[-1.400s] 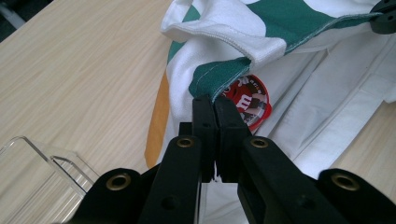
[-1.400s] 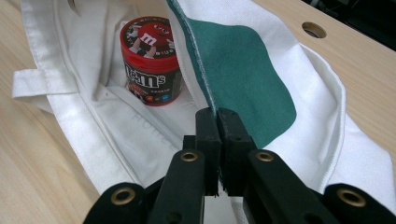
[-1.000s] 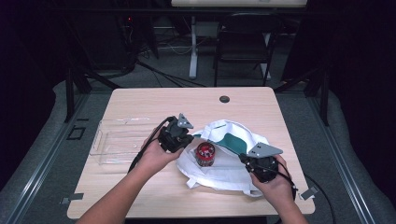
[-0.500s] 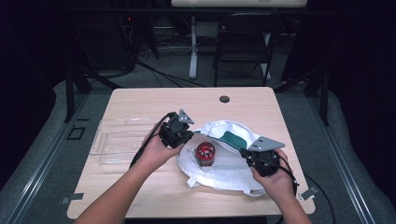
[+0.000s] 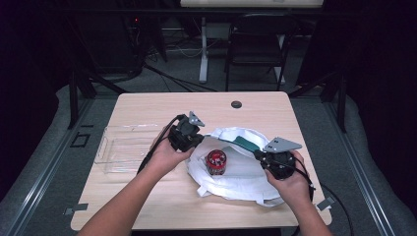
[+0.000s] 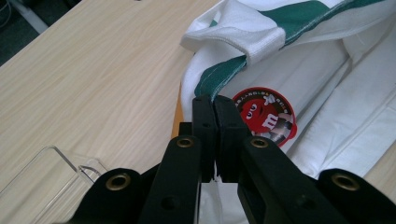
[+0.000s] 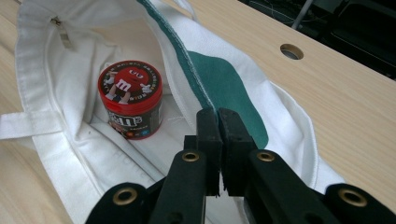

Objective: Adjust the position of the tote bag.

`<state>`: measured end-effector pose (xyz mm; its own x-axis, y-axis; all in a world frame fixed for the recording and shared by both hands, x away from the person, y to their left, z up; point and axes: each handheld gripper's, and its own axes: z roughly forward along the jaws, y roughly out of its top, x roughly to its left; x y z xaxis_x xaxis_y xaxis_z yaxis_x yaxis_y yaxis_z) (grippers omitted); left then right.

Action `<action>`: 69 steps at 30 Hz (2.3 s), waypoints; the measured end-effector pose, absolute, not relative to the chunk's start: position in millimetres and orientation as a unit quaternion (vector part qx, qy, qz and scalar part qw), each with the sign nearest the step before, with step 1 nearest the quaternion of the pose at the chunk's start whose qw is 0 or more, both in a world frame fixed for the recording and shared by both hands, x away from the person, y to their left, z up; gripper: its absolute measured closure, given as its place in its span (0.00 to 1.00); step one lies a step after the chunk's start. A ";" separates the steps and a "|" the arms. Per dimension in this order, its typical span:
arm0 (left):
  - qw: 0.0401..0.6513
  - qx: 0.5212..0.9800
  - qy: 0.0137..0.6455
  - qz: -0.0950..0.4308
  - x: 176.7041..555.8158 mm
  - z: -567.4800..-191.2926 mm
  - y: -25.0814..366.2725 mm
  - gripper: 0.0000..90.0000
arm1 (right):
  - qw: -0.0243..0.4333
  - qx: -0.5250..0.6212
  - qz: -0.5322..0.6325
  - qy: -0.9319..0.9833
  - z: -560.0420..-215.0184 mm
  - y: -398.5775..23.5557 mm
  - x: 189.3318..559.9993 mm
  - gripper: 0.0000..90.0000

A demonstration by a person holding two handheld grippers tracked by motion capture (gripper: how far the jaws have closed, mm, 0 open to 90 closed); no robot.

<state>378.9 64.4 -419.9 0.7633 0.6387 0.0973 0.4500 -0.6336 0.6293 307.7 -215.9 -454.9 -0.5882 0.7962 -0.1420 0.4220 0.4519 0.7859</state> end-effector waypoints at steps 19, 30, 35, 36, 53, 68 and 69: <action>0.295 0.887 0.319 0.155 393.8 -422.5 63.1 0.98 | 0.269 0.377 0.353 0.813 -448.9 -213.4 326.6 0.99; 0.286 0.886 0.331 0.155 406.7 -427.6 59.4 0.98 | 0.273 0.382 0.345 0.813 -452.9 -211.4 337.5 0.99; 0.284 0.885 0.336 0.152 412.7 -431.2 57.7 0.98 | 0.276 0.384 0.336 0.815 -455.7 -210.2 342.6 0.99; 0.282 0.885 0.339 0.152 413.7 -431.9 57.1 0.98 | 0.276 0.384 0.335 0.815 -456.3 -209.9 343.5 0.99; 0.271 0.883 0.352 0.150 430.2 -442.1 54.2 0.98 | 0.273 0.393 0.327 0.815 -464.1 -206.9 358.2 0.99; 0.267 0.881 0.362 0.147 439.2 -447.9 51.5 0.98 | 0.261 0.403 0.327 0.814 -469.7 -208.3 367.3 0.99; 0.266 0.882 0.361 0.146 440.0 -448.6 51.6 0.98 | 0.259 0.401 0.326 0.816 -469.9 -208.4 368.0 0.99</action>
